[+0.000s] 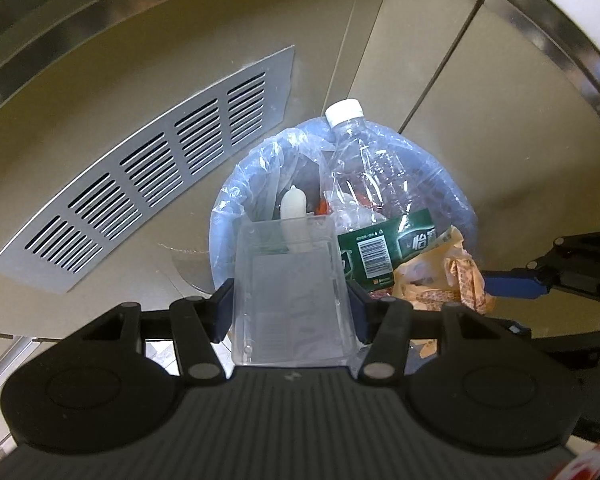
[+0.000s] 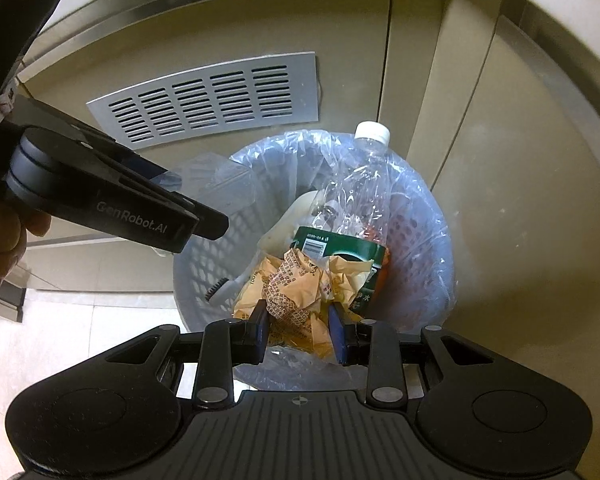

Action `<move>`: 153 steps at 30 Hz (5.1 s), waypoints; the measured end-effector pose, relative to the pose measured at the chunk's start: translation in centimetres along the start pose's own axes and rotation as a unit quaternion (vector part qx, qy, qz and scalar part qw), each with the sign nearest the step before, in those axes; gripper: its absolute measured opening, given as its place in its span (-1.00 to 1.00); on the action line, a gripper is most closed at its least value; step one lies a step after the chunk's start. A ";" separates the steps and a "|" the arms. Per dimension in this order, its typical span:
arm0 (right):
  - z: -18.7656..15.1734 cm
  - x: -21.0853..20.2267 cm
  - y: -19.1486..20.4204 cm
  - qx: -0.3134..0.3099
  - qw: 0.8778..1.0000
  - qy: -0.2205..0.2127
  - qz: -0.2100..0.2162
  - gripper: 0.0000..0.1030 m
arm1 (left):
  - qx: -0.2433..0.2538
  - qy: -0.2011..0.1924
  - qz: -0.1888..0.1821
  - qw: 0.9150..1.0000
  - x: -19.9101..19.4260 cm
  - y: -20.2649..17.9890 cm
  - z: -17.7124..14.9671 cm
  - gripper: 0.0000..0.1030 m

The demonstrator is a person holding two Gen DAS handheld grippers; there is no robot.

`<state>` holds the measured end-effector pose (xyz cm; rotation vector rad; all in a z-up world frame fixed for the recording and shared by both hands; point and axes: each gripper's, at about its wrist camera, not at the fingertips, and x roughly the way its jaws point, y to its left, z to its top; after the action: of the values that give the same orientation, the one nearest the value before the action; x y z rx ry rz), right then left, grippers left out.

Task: Collect trash
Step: 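Lower the box and wrapper into the bin with both grippers, then open the left gripper to drop the clear box while the right gripper opens to drop the wrapper, then raise both open tools out of the bin up to the counter, then grasp the white paper tube on the counter with the right gripper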

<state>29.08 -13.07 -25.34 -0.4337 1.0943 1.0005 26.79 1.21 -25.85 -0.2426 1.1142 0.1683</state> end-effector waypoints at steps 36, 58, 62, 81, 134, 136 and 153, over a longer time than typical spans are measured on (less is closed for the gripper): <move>-1.0 9.5 -1.1 -0.003 0.999 0.045 -0.005 -0.39 | 0.013 0.010 0.004 1.000 6.1 -0.2 0.9 0.04; -1.0 5.7 -0.1 0.014 1.000 -0.021 -0.009 0.31 | 0.011 -0.011 0.005 1.000 4.0 0.1 0.4 0.32; -1.0 4.4 0.2 0.019 0.999 -0.035 -0.013 0.32 | 0.008 -0.019 0.006 1.000 2.8 0.1 0.0 0.32; -1.8 -6.0 1.0 0.079 0.993 -0.081 -0.010 0.32 | -0.007 -0.065 0.013 0.998 -6.7 0.5 -1.1 0.40; 19.8 -17.7 -10.9 0.077 0.957 -0.278 -0.025 0.32 | -0.033 -0.271 0.077 0.959 -19.8 2.7 16.6 0.72; 21.1 -16.9 -12.0 0.074 0.958 -0.276 -0.018 0.32 | -0.031 -0.271 0.085 0.958 -19.2 2.6 17.6 0.72; 31.2 -9.4 -15.1 0.104 0.963 -0.248 -0.021 0.32 | -0.008 -0.221 0.047 0.974 -13.6 7.1 28.5 0.72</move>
<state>57.34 -2.37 -5.99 -0.0274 0.7215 0.8816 43.78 15.72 -2.42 -0.1565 0.6817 0.3005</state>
